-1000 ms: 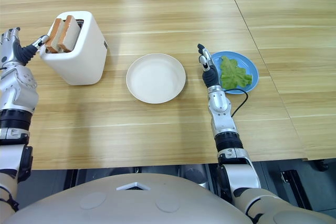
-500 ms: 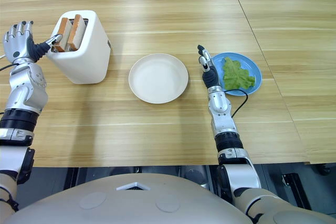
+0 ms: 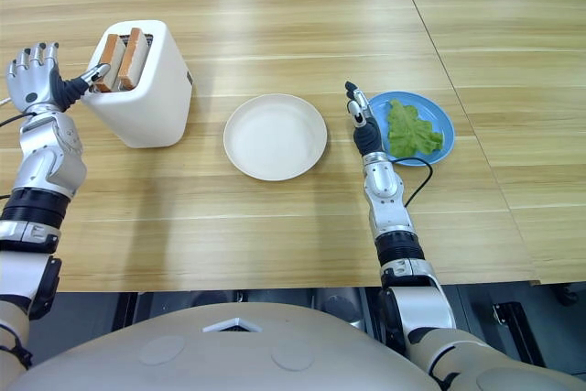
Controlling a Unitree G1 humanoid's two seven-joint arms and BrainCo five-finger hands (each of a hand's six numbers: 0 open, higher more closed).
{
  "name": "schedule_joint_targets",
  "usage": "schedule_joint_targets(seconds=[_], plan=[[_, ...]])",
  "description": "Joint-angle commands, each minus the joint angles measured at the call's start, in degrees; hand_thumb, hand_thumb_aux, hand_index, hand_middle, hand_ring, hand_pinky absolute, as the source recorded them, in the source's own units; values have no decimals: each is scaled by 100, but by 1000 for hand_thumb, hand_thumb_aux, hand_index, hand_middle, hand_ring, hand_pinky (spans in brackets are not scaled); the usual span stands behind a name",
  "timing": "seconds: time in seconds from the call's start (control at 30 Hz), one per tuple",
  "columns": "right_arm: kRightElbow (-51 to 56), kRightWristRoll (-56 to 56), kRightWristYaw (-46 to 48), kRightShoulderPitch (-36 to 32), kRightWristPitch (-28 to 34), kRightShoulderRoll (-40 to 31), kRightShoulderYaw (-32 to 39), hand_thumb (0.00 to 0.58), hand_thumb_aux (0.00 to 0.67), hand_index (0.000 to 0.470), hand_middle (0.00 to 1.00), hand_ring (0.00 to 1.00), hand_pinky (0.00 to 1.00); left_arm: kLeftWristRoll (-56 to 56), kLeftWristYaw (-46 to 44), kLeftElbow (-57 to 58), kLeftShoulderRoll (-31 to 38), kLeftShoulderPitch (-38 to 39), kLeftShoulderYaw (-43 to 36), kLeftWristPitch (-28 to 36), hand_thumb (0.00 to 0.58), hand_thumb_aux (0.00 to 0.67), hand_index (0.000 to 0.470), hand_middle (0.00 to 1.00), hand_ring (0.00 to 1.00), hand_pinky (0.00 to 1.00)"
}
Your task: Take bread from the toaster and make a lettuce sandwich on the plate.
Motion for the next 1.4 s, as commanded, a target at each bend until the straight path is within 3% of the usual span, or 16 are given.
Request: schedule_joint_targets(seconds=[0.03, 0.3, 0.83, 0.87, 0.9, 0.93, 1.0, 1.03, 1.07, 1.4], plan=[[39, -2, 0, 18, 4, -2, -6, 0, 0, 0, 0, 0, 0, 316, -118, 27, 95, 205, -403, -33, 0, 0, 0, 0, 0, 0], [99, -8, -17, 7, 5, 21, 0, 0, 0, 0, 0, 0, 0, 987, -483, -979, 515, 269, -610, 50, 0, 0, 0, 0, 0, 0], [44, 6, -31, 65, 18, -2, -27, 0, 0, 0, 0, 0, 0, 542, -728, -278, 286, 240, -437, -99, 0, 0, 0, 0, 0, 0], [43, 7, -30, 65, 18, -4, -29, 0, 0, 0, 0, 0, 0, 490, -745, -277, 261, 237, -426, -115, 248, 163, 112, 0, 0, 0], [42, 9, -28, 65, 19, -8, -31, 0, 0, 0, 0, 0, 0, 439, -722, -272, 241, 233, -413, -154, 500, 420, 289, 0, 0, 0], [42, 12, -24, 65, 19, -11, -33, 0, 0, 0, 0, 0, 0, 380, -669, -275, 217, 226, -382, -200, 580, 670, 460, 0, 0, 0], [42, 18, -18, 65, 20, -16, -39, 0, 0, 0, 0, 0, 0, 325, -512, -423, 181, 238, -305, -219, 580, 670, 460, 0, 0, 0], [43, 19, -18, 66, 20, -19, -42, 0, 0, 0, 0, 0, 0, 332, -352, -573, 166, 247, -242, -206, 580, 670, 460, 255, 255, 255], [43, 20, -19, 67, 22, -20, -44, 0, 0, 0, 0, 0, 0, 313, -220, -650, 155, 241, -193, -242, 580, 670, 460, 1000, 1000, 1000], [76, 6, -36, 68, 26, -28, -51, 0, 0, 0, 0, 0, 0, 296, 400, -1699, 29, 407, 51, -613, 580, 670, 460, 1000, 1000, 1000]])
